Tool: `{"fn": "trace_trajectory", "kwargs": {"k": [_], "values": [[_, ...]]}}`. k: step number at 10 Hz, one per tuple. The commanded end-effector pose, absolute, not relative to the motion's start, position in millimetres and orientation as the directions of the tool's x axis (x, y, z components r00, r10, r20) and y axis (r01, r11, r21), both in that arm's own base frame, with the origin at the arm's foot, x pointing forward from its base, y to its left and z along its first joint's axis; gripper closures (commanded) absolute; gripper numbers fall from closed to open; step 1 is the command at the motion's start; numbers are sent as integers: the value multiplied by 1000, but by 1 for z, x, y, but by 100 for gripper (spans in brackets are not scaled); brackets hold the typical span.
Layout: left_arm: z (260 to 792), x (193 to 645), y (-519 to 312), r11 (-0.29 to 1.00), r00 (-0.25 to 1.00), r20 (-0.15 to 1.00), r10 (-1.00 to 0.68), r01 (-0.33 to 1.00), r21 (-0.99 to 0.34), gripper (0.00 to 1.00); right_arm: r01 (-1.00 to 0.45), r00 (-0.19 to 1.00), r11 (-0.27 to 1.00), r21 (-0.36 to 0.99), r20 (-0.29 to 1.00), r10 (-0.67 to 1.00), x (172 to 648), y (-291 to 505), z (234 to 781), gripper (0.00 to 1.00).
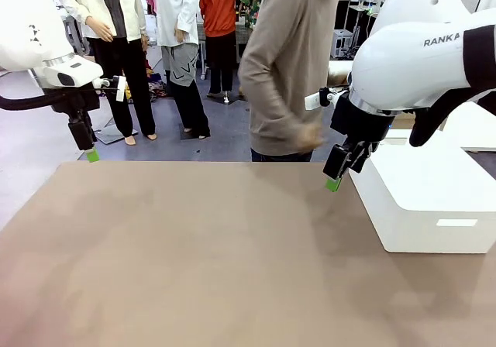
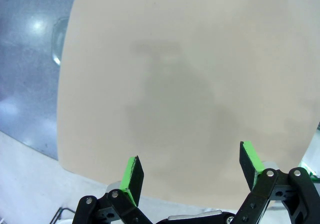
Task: Pack the shoes into the box.
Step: Press down on the lid of the Shoes Box.
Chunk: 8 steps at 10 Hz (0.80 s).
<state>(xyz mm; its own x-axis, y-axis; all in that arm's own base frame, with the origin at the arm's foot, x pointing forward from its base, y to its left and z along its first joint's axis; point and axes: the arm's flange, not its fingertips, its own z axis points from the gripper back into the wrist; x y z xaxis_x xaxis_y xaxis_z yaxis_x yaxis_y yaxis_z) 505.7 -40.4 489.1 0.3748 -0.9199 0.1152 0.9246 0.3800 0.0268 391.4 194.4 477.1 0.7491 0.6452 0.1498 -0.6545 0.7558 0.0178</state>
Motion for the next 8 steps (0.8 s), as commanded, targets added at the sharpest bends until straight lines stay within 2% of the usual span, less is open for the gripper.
{"fn": "trace_trajectory", "kwargs": {"k": [1, 8], "values": [[492, 505, -38, 374, 369, 127, -921, 927, 14, 0, -656, 748, 755, 15, 153, 646, 391, 195, 479, 0], [492, 505, -38, 374, 369, 127, -921, 927, 14, 0, -656, 748, 755, 15, 153, 646, 391, 195, 479, 0]]}}
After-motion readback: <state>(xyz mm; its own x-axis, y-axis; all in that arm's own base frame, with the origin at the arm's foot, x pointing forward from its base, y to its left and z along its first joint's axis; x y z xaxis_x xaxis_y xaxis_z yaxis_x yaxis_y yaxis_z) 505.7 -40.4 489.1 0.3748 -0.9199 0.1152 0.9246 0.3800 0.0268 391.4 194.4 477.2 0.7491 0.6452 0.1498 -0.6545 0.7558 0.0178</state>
